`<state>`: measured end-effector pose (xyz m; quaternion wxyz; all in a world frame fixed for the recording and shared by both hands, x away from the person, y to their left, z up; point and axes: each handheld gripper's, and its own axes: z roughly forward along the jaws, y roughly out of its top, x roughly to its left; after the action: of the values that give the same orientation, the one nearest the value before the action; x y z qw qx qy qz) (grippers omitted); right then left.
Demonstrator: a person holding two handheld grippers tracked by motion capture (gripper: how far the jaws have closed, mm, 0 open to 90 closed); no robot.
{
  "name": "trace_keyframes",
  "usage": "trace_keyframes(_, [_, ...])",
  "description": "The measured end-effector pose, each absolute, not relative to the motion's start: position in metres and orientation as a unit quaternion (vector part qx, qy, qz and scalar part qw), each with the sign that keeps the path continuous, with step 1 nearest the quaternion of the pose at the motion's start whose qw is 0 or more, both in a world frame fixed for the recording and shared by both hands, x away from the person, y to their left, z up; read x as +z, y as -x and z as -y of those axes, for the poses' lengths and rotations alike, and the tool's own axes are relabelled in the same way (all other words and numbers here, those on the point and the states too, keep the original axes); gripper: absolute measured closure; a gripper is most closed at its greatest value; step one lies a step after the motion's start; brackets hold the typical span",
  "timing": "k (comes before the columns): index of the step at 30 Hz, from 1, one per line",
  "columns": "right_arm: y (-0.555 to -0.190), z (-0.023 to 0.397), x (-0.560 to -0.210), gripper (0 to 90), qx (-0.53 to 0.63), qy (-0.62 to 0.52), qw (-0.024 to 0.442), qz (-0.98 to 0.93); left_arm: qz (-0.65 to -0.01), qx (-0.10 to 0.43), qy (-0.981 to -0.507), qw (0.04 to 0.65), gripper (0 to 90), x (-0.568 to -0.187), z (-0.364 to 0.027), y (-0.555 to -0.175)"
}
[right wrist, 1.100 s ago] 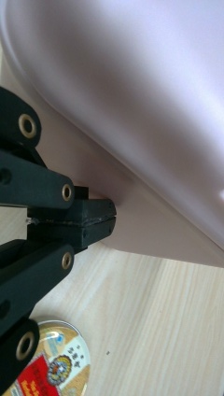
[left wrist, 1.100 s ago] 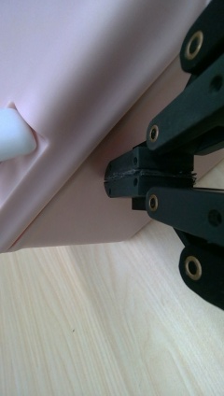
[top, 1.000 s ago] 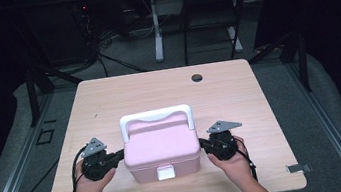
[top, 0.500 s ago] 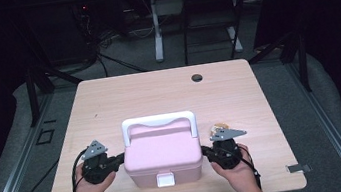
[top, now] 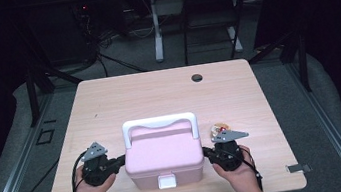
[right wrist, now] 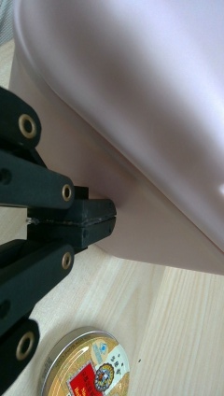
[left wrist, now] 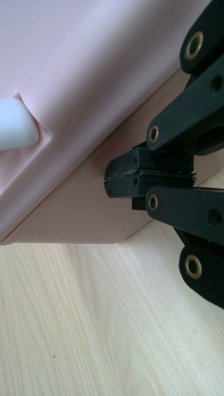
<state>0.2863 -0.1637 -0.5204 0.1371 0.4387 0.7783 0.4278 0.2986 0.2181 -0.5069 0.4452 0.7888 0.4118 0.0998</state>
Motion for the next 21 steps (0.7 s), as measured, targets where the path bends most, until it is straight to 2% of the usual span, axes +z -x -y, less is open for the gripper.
trace_keyframes(4, [-0.287, 0.165, -0.521, 89.3, 0.43, -0.437, 0.137, -0.778, -0.413, 0.095, -0.786, 0.45, 89.4, -0.508, -0.221, -0.301])
trace_keyframes(12, [-0.29, 0.171, -0.522, 74.2, 0.439, -0.438, 0.144, -0.771, -0.419, 0.095, -0.773, 0.468, 74.7, -0.505, -0.233, -0.305])
trace_keyframes(21, [-0.291, 0.179, -0.52, 66.6, 0.452, -0.432, 0.147, -0.767, -0.429, 0.099, -0.761, 0.476, 67.2, -0.501, -0.241, -0.306])
